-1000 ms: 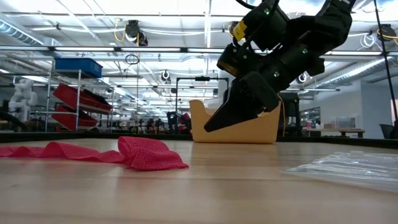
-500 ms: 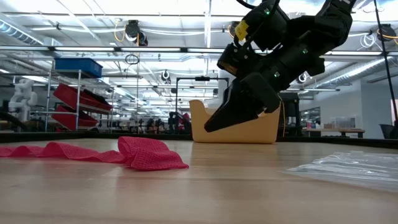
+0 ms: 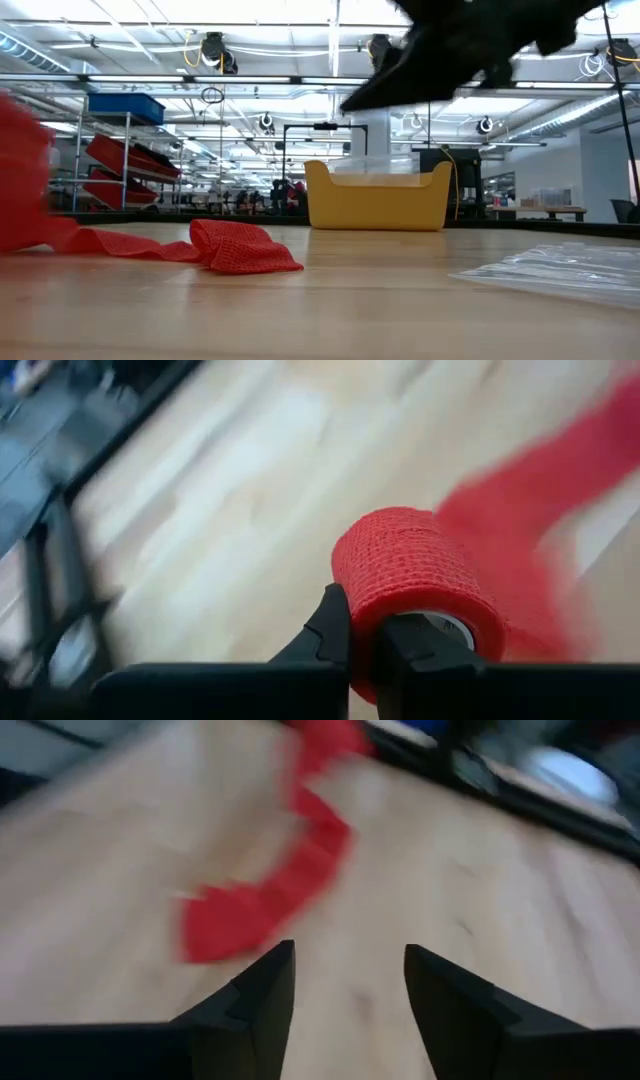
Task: Roll bandage
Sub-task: Roll the red bandage
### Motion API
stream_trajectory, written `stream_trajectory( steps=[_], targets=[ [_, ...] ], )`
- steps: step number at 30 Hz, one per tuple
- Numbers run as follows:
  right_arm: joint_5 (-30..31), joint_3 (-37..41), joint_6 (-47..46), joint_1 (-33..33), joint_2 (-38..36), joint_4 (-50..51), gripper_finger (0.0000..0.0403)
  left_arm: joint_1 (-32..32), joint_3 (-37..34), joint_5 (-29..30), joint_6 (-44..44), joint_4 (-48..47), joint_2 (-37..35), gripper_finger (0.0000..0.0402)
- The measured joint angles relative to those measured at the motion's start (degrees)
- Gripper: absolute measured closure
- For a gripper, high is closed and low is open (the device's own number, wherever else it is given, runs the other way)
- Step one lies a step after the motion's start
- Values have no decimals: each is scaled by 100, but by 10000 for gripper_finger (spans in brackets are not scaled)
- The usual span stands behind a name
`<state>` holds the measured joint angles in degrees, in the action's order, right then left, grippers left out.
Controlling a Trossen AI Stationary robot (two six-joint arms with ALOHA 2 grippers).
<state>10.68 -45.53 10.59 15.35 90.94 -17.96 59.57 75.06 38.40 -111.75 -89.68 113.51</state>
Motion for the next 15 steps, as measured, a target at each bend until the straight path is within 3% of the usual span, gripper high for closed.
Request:
stream_trajectory(
  steps=[3,10,15],
  targets=[
    [-644,20,210,243,-459,244,237,-135,5,976,54,-7,-194,388],
    [-428,34,-283,680,-1098,746,258,-547,5,3216,958,-25,-578,389],
    [-581,34,-674,1006,-1187,631,265,-947,5,3807,1544,-24,-722,389]
  ],
)
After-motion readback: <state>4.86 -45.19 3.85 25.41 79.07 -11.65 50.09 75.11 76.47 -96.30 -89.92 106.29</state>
